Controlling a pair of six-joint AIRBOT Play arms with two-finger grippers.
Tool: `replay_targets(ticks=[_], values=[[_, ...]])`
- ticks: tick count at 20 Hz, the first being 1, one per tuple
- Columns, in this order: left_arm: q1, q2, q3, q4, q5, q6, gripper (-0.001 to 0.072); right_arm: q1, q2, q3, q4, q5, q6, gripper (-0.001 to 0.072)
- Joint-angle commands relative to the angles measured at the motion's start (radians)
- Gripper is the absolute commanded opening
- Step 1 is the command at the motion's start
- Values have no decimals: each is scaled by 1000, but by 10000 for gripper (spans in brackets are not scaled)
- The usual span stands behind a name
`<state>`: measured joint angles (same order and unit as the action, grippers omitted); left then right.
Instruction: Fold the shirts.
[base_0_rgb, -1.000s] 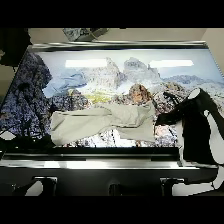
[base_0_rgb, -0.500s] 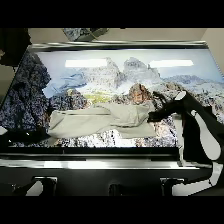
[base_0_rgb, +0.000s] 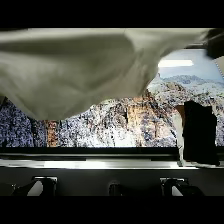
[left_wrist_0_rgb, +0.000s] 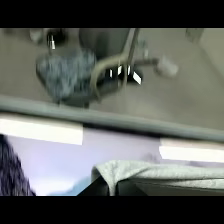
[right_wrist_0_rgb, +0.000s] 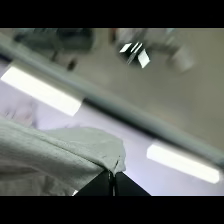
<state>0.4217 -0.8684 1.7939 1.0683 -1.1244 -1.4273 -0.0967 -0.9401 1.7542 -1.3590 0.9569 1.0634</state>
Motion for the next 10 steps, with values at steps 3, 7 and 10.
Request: replay_targets(ticks=[3,7,10], values=[[1,61,283,-1,10,-85,25,1,257,68,-137,-69,86,46],[1,74,280,1,-67,-84,25,1,290,68,-208,-23,86,46],[1,58,198,0,-143,-84,25,1,251,68,-239,80,86,46]])
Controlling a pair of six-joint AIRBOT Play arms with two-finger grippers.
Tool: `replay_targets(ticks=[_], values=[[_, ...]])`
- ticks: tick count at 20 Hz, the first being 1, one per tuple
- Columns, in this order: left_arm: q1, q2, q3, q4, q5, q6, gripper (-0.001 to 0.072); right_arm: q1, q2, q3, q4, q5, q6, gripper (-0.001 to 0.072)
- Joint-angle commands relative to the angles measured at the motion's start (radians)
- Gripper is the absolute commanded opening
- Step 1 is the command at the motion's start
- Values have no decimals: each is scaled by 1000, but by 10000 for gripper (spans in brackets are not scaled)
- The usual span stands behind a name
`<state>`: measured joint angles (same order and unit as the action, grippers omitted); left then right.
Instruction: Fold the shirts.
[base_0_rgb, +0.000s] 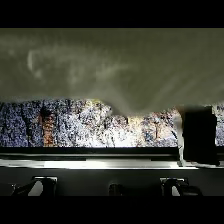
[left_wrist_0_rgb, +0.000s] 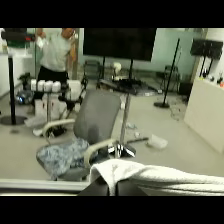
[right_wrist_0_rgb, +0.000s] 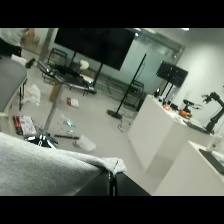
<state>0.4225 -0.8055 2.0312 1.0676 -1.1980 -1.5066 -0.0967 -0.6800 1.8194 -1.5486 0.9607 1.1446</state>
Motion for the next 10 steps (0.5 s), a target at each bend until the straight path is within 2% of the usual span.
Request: replay_targets(ticks=[1,5,10], values=[[0,-21,-88,1,-87,-4,25,0,-42,2,-53,100,5,46],[-5,-154,-289,-33,-93,54,25,1,-284,2,-49,150,4,47],[-101,-479,-492,-32,-48,141,25,1,-738,2,-12,171,22,47]])
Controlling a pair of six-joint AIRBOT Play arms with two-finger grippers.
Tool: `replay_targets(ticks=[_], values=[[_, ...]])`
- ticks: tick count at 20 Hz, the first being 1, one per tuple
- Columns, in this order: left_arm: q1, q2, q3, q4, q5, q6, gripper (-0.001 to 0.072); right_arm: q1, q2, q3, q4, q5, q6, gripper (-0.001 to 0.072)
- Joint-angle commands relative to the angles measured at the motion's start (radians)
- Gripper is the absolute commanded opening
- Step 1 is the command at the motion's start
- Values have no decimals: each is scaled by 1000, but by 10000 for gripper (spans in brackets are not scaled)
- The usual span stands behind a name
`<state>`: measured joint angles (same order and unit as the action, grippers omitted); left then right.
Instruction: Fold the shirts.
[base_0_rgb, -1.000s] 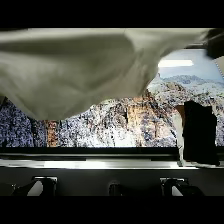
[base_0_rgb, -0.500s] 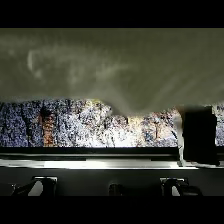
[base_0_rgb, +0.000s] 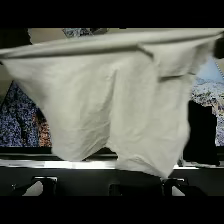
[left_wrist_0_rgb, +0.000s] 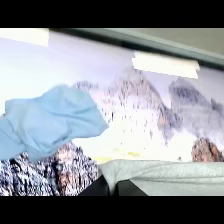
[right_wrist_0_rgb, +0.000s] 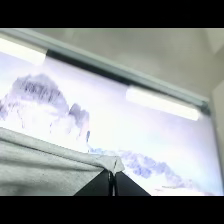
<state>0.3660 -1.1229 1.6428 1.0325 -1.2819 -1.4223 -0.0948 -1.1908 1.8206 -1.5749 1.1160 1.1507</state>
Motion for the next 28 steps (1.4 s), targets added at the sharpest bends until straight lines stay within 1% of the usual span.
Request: replay_targets(ticks=[1,3,5,7,9,11,12,13,14,15,16,18,19,20,21,22,24,26,28], values=[[-67,-245,-115,3,77,72,26,-1,-321,1,34,-15,53,47],[-100,-388,-108,2,173,105,27,-1,-470,1,85,-84,142,47],[-118,-484,-97,-8,244,103,27,-1,-567,1,172,-140,220,48],[-131,-548,-97,-17,270,103,28,0,-628,1,272,-169,230,48],[-145,-585,-98,-18,257,103,28,1,-669,1,359,-141,230,48],[-156,-595,-97,-21,240,100,28,1,-681,1,387,-111,230,48],[-157,-593,-90,-21,220,87,47,-1,-674,2,393,-95,222,85],[-148,-592,-64,-21,169,76,182,-10,-653,2,391,-61,209,216],[-130,-592,-21,-19,91,68,410,-21,-619,2,391,-10,163,406],[-106,-591,24,-18,-1,56,521,-40,-579,2,386,50,105,540],[-74,-589,64,4,-124,43,522,-70,-539,2,385,122,43,559],[-20,-554,46,118,-311,-29,520,-158,-473,2,383,357,-17,545],[-2,-521,-8,185,-363,-29,516,-196,-461,1,368,467,-43,525],[14,-476,-89,249,-380,-28,509,-228,-454,-5,340,573,-73,525],[32,-419,-205,283,-368,-14,505,-245,-448,-24,304,648,-103,524],[51,-366,-325,284,-336,-1,500,-252,-431,-63,275,679,-117,524],[80,-278,-565,267,-240,34,499,-257,-389,-156,296,636,-112,471],[87,-254,-702,238,-165,81,499,-249,-378,-203,333,628,-126,471],[85,-259,-764,180,-98,93,499,-243,-378,-210,334,621,-134,471]])
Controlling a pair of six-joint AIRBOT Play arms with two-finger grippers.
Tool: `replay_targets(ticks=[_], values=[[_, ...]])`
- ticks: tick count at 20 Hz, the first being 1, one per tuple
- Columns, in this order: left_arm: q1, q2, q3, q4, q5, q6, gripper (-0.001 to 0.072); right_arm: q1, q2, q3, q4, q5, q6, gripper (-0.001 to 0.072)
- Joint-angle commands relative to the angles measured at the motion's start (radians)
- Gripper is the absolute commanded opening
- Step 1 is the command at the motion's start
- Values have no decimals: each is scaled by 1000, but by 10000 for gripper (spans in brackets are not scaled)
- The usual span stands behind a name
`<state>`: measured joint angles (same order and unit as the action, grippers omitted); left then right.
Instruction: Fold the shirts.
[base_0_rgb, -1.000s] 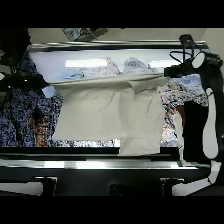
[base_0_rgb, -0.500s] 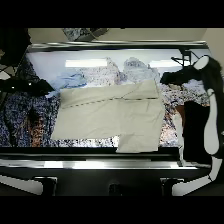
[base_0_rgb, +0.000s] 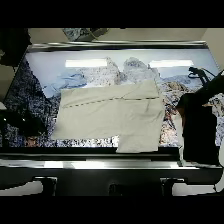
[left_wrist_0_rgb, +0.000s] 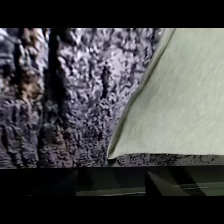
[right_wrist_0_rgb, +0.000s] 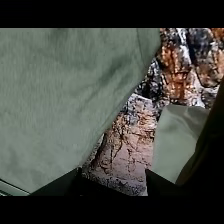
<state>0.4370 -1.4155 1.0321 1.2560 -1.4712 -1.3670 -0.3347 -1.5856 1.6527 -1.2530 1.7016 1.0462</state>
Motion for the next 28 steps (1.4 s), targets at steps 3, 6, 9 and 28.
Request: replay_targets(ticks=[3,6,9,28], values=[[14,32,-192,-132,187,59,452,-4,17,-42,12,36,-34,471],[14,27,-213,-158,221,59,451,-4,17,-45,11,39,-38,471],[14,27,-218,-158,246,59,381,-4,17,-45,10,52,-40,472],[-39,31,-216,-169,246,97,27,-3,184,-817,179,-397,-82,489]])
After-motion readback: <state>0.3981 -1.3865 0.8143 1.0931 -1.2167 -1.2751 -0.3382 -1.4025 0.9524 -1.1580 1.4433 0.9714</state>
